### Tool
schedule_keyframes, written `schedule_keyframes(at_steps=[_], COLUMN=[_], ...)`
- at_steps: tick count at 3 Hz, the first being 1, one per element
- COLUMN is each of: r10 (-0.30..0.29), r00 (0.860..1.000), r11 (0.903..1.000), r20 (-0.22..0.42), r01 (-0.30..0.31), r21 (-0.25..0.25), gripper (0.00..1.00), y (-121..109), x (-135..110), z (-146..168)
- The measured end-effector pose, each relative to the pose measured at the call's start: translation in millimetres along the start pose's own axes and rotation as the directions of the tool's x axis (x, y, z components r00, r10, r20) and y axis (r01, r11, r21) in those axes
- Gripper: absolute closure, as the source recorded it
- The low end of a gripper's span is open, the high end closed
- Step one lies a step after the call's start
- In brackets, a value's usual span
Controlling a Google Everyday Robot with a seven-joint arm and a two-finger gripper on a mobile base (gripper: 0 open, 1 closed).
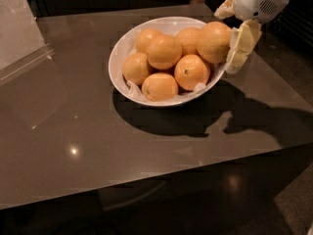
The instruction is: Pick orange from white bowl
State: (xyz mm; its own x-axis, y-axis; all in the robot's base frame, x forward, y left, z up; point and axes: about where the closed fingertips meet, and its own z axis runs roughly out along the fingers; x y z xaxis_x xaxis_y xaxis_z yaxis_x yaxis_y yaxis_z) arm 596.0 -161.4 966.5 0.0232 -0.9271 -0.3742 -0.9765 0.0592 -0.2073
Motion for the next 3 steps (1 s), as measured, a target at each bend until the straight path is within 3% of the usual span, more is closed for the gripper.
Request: schedule_keyframes(at_steps=[2, 3], r10=[0.025, 0.025], r00=[1.000, 1.000], r11=[0.9994, 0.9994], r20=[0.007, 0.007], r01=[-0.025, -0.025], r21=[-0.022, -0.022], gripper=[0.00, 0.19], y=[-3.7, -3.7], x=[4.0, 4.0], z=[13.2, 13.2])
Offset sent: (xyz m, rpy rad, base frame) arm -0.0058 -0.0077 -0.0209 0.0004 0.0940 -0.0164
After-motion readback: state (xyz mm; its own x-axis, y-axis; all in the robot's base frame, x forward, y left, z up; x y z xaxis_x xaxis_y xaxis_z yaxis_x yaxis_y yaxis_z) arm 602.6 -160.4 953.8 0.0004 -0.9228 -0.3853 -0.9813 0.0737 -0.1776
